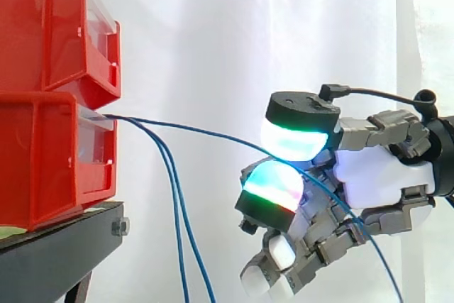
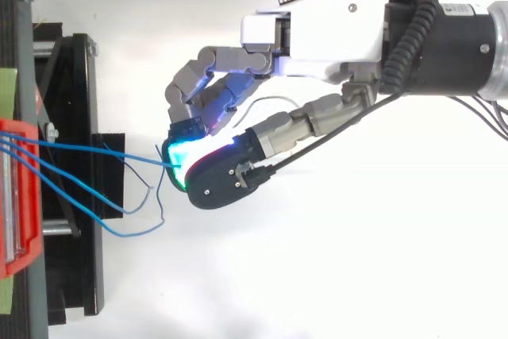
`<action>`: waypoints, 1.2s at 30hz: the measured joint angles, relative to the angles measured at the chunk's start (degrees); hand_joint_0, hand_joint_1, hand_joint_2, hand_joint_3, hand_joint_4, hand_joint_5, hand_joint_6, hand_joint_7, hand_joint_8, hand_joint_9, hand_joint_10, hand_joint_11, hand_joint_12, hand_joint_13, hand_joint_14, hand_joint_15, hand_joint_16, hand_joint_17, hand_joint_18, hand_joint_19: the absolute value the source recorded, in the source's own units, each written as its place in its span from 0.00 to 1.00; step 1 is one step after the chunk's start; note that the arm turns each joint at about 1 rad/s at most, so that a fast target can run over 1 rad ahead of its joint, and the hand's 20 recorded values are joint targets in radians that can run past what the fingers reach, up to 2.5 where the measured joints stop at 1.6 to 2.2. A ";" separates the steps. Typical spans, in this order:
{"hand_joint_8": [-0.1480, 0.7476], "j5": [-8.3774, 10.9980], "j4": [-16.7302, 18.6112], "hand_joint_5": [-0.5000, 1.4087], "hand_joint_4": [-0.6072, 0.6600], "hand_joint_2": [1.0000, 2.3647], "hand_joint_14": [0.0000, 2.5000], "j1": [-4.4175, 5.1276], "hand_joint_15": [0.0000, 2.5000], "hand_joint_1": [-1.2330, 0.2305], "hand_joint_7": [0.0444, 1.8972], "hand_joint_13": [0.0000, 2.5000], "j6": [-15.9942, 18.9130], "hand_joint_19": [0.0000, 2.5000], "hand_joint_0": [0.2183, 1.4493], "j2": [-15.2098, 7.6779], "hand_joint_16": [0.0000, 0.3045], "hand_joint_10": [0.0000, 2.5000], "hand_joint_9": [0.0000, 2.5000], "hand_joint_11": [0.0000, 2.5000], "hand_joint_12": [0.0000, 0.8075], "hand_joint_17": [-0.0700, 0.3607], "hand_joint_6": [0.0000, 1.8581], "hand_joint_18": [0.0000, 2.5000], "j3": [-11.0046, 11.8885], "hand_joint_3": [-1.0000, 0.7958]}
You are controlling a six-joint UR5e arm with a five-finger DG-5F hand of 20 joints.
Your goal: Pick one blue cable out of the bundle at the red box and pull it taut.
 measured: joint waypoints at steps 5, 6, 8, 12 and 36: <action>0.59 0.00 0.00 0.19 0.58 0.04 0.00 0.00 0.14 0.36 0.58 0.24 0.00 0.13 0.29 -0.01 0.23 0.00 0.32 0.25 0.52 0.52 0.47 0.17 0.02 0.48; 0.59 0.00 0.00 0.19 0.59 0.04 0.00 0.00 0.14 0.36 0.59 0.24 0.00 0.12 0.29 -0.01 0.23 0.00 0.32 0.25 0.52 0.52 0.47 0.18 0.01 0.49; 0.59 0.00 0.00 0.20 0.59 0.02 0.00 0.00 0.14 0.35 0.59 0.24 0.00 0.12 0.30 -0.01 0.23 0.01 0.33 0.26 0.52 0.52 0.47 0.18 0.01 0.51; 0.59 0.00 0.00 0.20 0.62 0.01 0.00 0.00 0.14 0.32 0.62 0.25 0.00 0.12 0.31 -0.03 0.22 0.00 0.34 0.26 0.52 0.52 0.47 0.19 0.01 0.53; 0.60 0.04 0.00 0.20 0.60 0.00 0.01 0.01 0.17 0.28 0.71 0.29 -0.22 0.12 0.33 -0.02 0.21 0.01 0.38 0.29 0.50 0.50 0.47 0.21 0.01 0.59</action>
